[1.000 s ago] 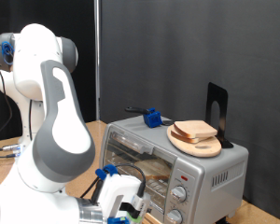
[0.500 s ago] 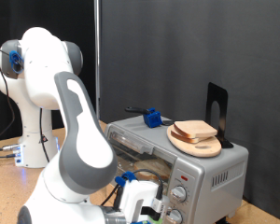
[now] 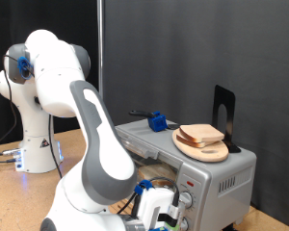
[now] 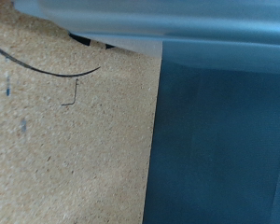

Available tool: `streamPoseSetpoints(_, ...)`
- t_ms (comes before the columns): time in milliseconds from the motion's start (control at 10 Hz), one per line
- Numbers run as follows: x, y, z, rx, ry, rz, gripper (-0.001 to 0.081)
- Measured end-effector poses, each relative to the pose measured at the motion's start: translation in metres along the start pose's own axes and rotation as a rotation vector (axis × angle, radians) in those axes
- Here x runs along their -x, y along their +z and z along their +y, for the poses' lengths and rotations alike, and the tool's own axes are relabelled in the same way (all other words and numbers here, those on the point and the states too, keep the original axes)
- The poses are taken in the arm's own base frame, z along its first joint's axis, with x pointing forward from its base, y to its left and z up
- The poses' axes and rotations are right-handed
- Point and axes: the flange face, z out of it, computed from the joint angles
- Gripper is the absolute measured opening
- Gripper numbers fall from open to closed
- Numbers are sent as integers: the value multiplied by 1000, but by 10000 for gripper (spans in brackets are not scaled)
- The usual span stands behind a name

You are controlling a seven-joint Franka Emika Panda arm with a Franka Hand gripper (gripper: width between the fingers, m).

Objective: Make a piece of toast with the oven

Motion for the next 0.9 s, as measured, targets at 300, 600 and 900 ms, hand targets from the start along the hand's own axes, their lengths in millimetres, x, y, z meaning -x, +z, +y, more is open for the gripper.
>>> streamPoseSetpoints(300, 4, 9, 8, 5, 4, -17, 803)
streamPoseSetpoints(600, 10, 18, 9, -11, 3, -31, 803)
streamPoseSetpoints(900, 15, 23, 6, -18, 6, -29, 679)
